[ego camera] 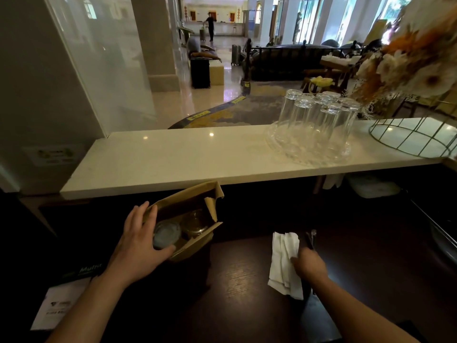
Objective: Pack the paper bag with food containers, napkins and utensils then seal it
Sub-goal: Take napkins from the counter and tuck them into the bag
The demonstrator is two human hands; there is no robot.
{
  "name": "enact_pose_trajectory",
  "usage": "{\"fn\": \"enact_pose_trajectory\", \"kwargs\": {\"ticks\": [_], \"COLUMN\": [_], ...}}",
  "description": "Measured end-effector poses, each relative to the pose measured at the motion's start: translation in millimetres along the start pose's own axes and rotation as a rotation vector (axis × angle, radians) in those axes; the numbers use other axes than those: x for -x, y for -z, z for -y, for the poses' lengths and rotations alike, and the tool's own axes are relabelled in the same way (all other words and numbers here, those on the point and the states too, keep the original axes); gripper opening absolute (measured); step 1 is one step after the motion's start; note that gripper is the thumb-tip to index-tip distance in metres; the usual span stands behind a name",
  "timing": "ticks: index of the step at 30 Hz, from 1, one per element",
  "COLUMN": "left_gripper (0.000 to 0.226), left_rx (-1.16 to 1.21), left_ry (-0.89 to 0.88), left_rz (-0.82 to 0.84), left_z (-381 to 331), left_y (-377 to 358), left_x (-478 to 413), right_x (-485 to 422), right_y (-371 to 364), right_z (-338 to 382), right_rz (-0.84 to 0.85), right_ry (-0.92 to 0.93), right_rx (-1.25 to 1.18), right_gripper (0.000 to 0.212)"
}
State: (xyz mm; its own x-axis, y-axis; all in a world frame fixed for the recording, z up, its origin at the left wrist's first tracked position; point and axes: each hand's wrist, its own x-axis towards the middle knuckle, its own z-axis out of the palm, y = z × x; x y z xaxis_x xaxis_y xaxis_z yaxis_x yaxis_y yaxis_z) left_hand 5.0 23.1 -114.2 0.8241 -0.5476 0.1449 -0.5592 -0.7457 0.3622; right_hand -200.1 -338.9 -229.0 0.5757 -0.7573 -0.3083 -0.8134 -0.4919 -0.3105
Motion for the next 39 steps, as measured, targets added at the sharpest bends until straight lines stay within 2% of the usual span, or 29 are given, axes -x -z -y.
{"fn": "enact_pose_trajectory", "kwargs": {"ticks": [6, 11, 15, 20, 30, 34, 39], "left_gripper": [0.109, 0.109, 0.109, 0.109, 0.108, 0.107, 0.109], "left_rx": [0.002, -0.004, -0.009, -0.004, 0.008, 0.042, 0.074], "left_ry": [0.006, 0.002, 0.003, -0.005, 0.013, 0.013, 0.007], "left_rz": [0.006, 0.004, 0.005, -0.003, 0.014, 0.019, 0.017], "left_z": [-3.0, -4.1, -3.1, -5.1, -6.7, -4.8, -1.1], "left_y": [0.3, -0.6, -0.7, -1.5, 1.3, 2.4, 0.4], "left_x": [1.5, 3.2, 4.1, 4.4, 6.6, 6.9, 6.7], "right_x": [0.2, -3.3, -5.8, 0.1, 35.1, 54.4, 75.0], "right_y": [-5.7, -8.9, -10.9, 3.7, 79.7, 107.6, 125.3], "right_z": [3.3, 5.5, 6.1, 21.8, 98.1, 134.8, 180.2], "right_rz": [-0.007, 0.018, 0.002, -0.128, -0.264, -0.257, -0.125], "right_ry": [-0.046, -0.072, -0.023, 0.109, 0.496, 0.665, 0.863], "right_rx": [-0.068, -0.172, -0.207, -0.304, -0.441, -0.554, -0.662], "right_gripper": [0.029, 0.014, 0.009, 0.003, 0.014, 0.015, 0.014]}}
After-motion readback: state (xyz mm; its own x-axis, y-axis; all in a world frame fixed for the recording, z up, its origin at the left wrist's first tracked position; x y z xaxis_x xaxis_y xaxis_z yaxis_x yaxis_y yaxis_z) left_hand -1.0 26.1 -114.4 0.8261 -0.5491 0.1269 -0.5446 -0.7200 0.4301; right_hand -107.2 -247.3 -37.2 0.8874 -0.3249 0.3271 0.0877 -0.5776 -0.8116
